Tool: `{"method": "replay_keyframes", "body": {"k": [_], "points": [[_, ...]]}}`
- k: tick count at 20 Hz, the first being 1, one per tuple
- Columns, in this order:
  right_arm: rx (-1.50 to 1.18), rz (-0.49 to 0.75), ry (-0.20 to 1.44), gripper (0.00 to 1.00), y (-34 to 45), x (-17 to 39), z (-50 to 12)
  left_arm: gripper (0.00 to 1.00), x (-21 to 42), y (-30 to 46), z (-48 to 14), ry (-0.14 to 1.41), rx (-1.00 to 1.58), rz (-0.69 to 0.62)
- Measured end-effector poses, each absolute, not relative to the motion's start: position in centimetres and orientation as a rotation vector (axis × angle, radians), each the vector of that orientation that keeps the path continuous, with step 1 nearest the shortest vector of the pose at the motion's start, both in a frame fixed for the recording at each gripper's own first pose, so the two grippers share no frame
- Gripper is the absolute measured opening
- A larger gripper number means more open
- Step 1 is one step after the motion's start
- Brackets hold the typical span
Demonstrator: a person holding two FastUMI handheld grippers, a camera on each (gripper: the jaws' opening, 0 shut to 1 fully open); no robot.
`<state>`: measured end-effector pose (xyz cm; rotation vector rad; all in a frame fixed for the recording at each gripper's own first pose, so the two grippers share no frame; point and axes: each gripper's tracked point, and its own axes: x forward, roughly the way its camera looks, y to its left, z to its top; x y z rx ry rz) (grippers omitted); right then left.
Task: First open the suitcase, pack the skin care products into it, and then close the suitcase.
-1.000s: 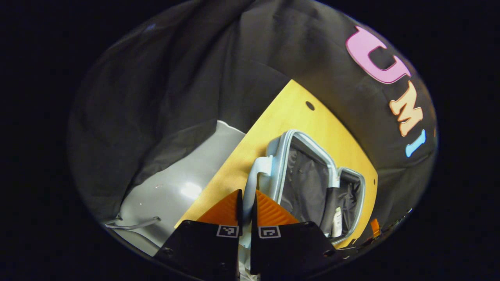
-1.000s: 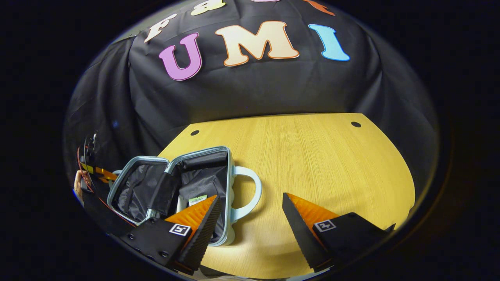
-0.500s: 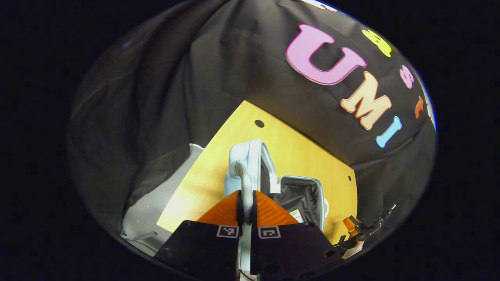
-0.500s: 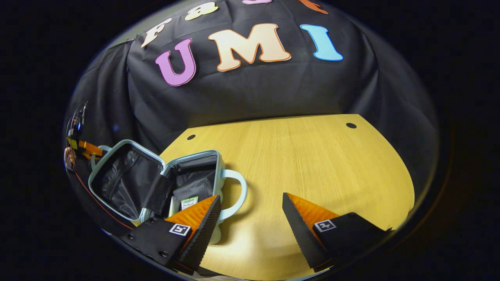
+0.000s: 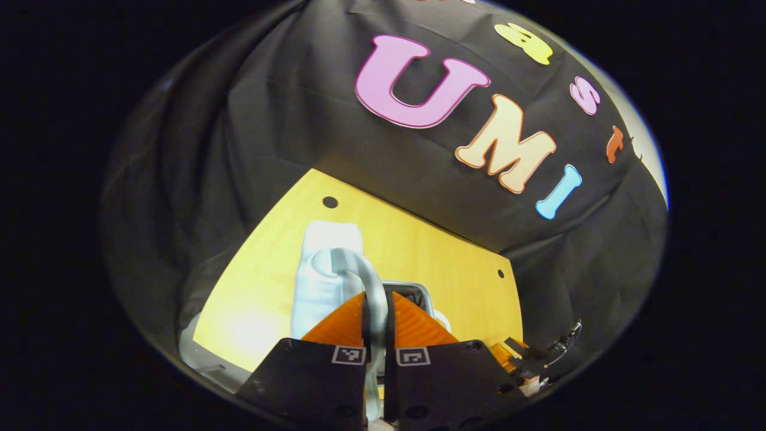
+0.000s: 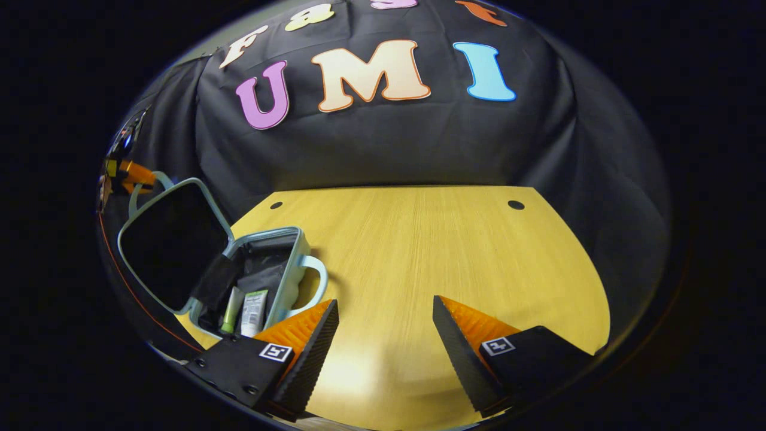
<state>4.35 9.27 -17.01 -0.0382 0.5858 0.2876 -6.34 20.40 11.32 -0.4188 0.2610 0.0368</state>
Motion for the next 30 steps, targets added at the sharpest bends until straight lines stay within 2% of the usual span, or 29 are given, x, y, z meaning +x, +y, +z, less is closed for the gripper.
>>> {"method": "replay_keyframes", "body": {"k": [3, 4, 7, 8, 9, 10, 13, 14, 15, 16, 19, 20, 21, 23, 24, 25, 26, 27, 28, 29, 30], "points": [[-0.051, 0.285, 0.575, 0.98, 7.5, 4.5, -16.6, 0.04, -3.9, 15.3, 11.6, 0.274, -0.418, -0.055], [-0.047, 0.286, 0.57, 0.94, 7.5, 4.6, -16.4, 0.04, -3.0, 13.6, 11.5, 0.289, -0.415, -0.085], [-0.038, 0.279, 0.554, 0.94, 6.4, 4.3, -16.0, 0.04, -0.2, 8.7, 10.3, 0.342, -0.399, -0.159], [-0.038, 0.27, 0.546, 0.98, 6.0, 4.1, -15.8, 0.05, 0.4, 7.5, 9.9, 0.36, -0.394, -0.17], [-0.036, 0.259, 0.54, 0.98, 5.7, 3.9, -15.8, 0.05, 1.5, 6.2, 9.1, 0.374, -0.383, -0.177], [-0.027, 0.247, 0.534, 0.94, 5.4, 3.6, -15.6, 0.05, 2.7, 4.9, 8.3, 0.392, -0.367, -0.177], [-0.005, 0.211, 0.526, 0.94, 4.5, 2.7, -15.6, 0.05, 5.1, 1.3, 4.7, 0.476, -0.3, -0.177], [-0.005, 0.197, 0.523, 0.98, 4.0, 2.5, -15.5, 0.05, 5.9, 0.6, 3.2, 0.514, -0.278, -0.176], [-0.004, 0.186, 0.524, 0.98, 3.6, 2.2, -15.6, 0.04, 6.7, -0.2, 1.9, 0.55, -0.254, -0.171], [0.0, 0.174, 0.525, 0.94, 3.0, 1.9, -15.6, 0.05, 7.6, -0.9, 0.6, 0.579, -0.232, -0.161], [0.015, 0.143, 0.514, 0.94, 1.5, 1.2, -15.4, 0.05, 9.4, -2.1, -2.8, 0.65, -0.187, -0.132], [0.02, 0.133, 0.509, 0.98, 1.1, 1.2, -15.2, 0.05, 9.6, -2.0, -3.8, 0.673, -0.177, -0.121], [0.023, 0.128, 0.504, 0.94, 0.7, 1.1, -15.1, 0.05, 9.6, -1.8, -4.5, 0.691, -0.17, -0.107], [0.018, 0.118, 0.489, 0.94, 0.0, 1.3, -14.7, 0.05, 10.1, -1.9, -5.5, 0.718, -0.156, -0.085], [0.016, 0.116, 0.483, 0.98, -0.4, 1.5, -14.5, 0.05, 10.2, -2.0, -5.9, 0.728, -0.146, -0.076], [0.015, 0.114, 0.477, 0.94, -0.6, 1.8, -14.4, 0.05, 10.2, -2.1, -6.1, 0.735, -0.139, -0.07], [0.015, 0.115, 0.471, 0.98, -0.9, 2.0, -14.1, 0.06, 10.2, -2.2, -6.3, 0.745, -0.134, -0.067], [0.016, 0.114, 0.466, 0.94, -1.1, 2.2, -14.0, 0.07, 10.2, -2.2, -6.6, 0.759, -0.13, -0.06], [0.017, 0.115, 0.46, 0.98, -1.2, 2.5, -13.7, 0.13, 10.1, -2.3, -6.8, 0.771, -0.127, -0.056], [0.018, 0.116, 0.454, 0.98, -1.5, 2.6, -13.6, 0.13, 9.7, -2.1, -6.7, 0.779, -0.115, -0.045], [0.02, 0.117, 0.449, 0.94, -1.6, 2.8, -13.3, 0.21, 9.3, -2.3, -6.5, 0.775, -0.109, -0.05]]}}
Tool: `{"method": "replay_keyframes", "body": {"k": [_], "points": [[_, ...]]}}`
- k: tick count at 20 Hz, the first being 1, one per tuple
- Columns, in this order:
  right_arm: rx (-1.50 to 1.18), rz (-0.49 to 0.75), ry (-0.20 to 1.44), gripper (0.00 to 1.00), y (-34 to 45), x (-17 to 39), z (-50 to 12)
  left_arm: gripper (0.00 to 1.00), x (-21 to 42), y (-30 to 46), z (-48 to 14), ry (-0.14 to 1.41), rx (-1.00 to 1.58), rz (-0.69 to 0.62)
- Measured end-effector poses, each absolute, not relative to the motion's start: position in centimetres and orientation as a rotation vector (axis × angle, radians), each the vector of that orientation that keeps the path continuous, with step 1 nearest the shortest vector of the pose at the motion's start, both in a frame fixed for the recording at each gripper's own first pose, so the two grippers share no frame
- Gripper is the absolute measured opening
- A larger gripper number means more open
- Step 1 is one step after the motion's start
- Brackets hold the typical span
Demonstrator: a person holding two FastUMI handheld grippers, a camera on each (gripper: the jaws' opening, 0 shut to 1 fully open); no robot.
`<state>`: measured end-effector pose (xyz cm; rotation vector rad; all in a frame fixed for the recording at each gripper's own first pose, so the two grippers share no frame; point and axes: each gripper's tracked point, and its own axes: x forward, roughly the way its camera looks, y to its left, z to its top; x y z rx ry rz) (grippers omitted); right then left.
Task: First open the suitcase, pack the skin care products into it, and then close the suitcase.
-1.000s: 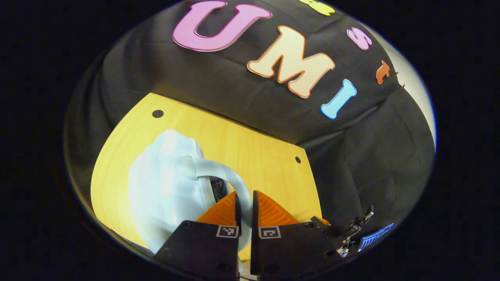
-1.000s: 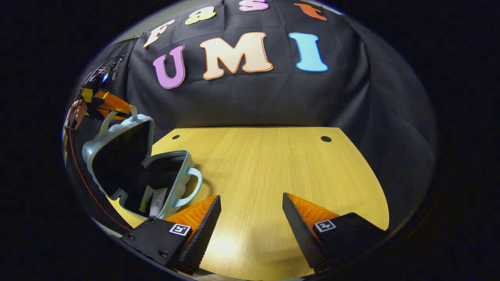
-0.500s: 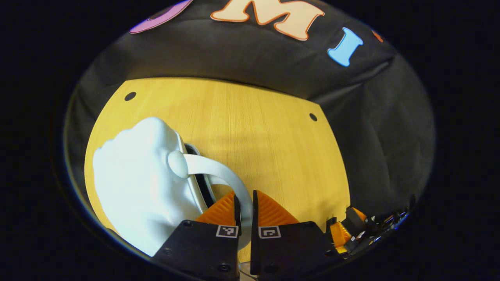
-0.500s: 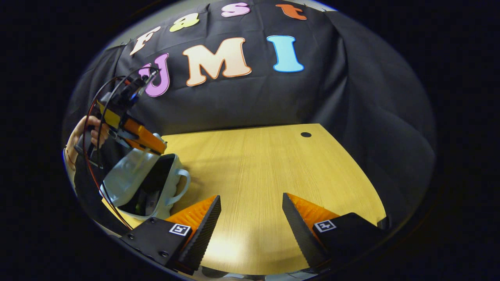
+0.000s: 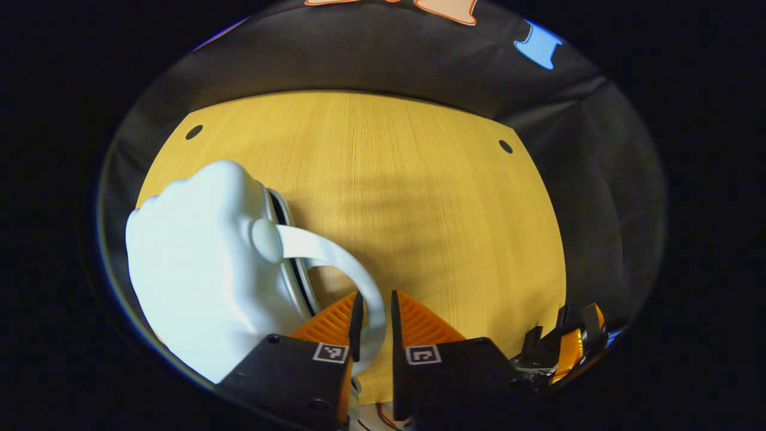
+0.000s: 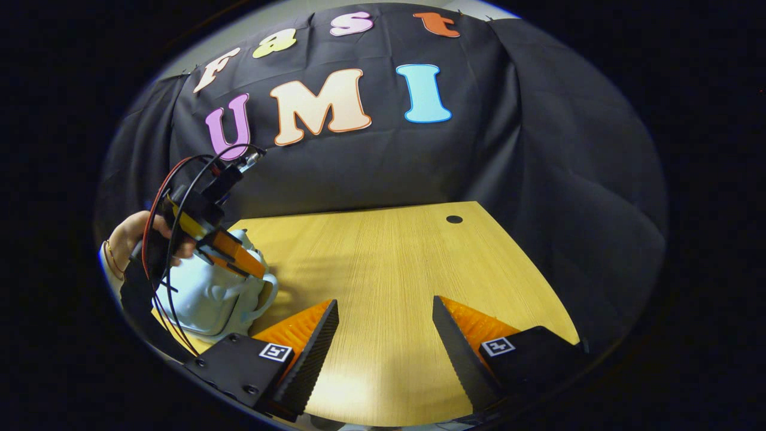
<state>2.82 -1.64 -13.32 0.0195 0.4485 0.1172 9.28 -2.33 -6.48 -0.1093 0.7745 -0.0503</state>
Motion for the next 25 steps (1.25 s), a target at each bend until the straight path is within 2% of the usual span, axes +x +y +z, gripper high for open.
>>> {"method": "replay_keyframes", "body": {"k": [1, 2, 3, 4, 5, 6, 8, 9, 10, 12, 13, 14, 15, 16, 17, 25], "points": [[0.022, 0.119, 0.444, 0.94, -1.8, 2.9, -13.2, 0.27, 9.0, -2.6, -6.2, 0.76, -0.099, -0.059], [0.024, 0.121, 0.441, 0.94, -2.0, 3.0, -13.0, 0.48, 8.6, -2.7, -5.7, 0.74, -0.076, -0.06], [0.026, 0.123, 0.437, 0.98, -2.1, 3.1, -12.9, 0.56, 8.5, -3.0, -5.2, 0.718, -0.045, -0.054], [0.028, 0.126, 0.433, 0.94, -2.3, 3.2, -12.7, 0.71, 8.3, -3.4, -4.8, 0.696, -0.008, -0.042], [0.028, 0.128, 0.426, 0.98, -2.5, 3.4, -12.5, 0.85, 8.1, -4.2, -4.6, 0.67, 0.022, -0.031], [0.028, 0.13, 0.421, 0.98, -2.8, 3.5, -12.3, 0.99, 7.7, -5.3, -4.0, 0.649, 0.038, -0.042], [0.029, 0.132, 0.409, 0.98, -3.3, 3.7, -11.9, 0.96, 6.4, -7.3, -3.2, 0.597, 0.036, -0.101], [0.029, 0.133, 0.404, 0.94, -3.5, 3.9, -11.7, 0.96, 5.4, -8.0, -2.9, 0.581, 0.035, -0.13], [0.027, 0.133, 0.401, 0.98, -3.8, 4.0, -11.5, 0.96, 4.4, -8.4, -2.5, 0.564, 0.043, -0.149], [0.026, 0.134, 0.393, 0.98, -4.3, 4.2, -11.1, 0.96, 3.0, -8.6, -2.4, 0.54, 0.062, -0.159], [0.026, 0.136, 0.388, 0.94, -4.4, 4.2, -11.0, 0.95, 2.7, -9.0, -2.6, 0.529, 0.062, -0.164], [0.025, 0.137, 0.384, 0.98, -4.6, 4.2, -10.8, 0.96, 2.2, -9.4, -2.6, 0.525, 0.057, -0.167], [0.021, 0.138, 0.381, 0.94, -4.7, 4.2, -10.7, 0.96, 1.6, -9.6, -2.3, 0.516, 0.05, -0.171], [0.018, 0.14, 0.379, 0.94, -4.8, 4.2, -10.6, 0.96, 1.2, -9.6, -2.2, 0.511, 0.045, -0.172], [0.017, 0.142, 0.38, 0.98, -4.8, 4.2, -10.7, 0.96, 0.8, -9.5, -2.1, 0.507, 0.042, -0.173], [0.023, 0.144, 0.375, 0.98, -5.3, 4.2, -10.5, 0.95, 0.2, -8.8, -2.3, 0.51, 0.025, -0.154]]}}
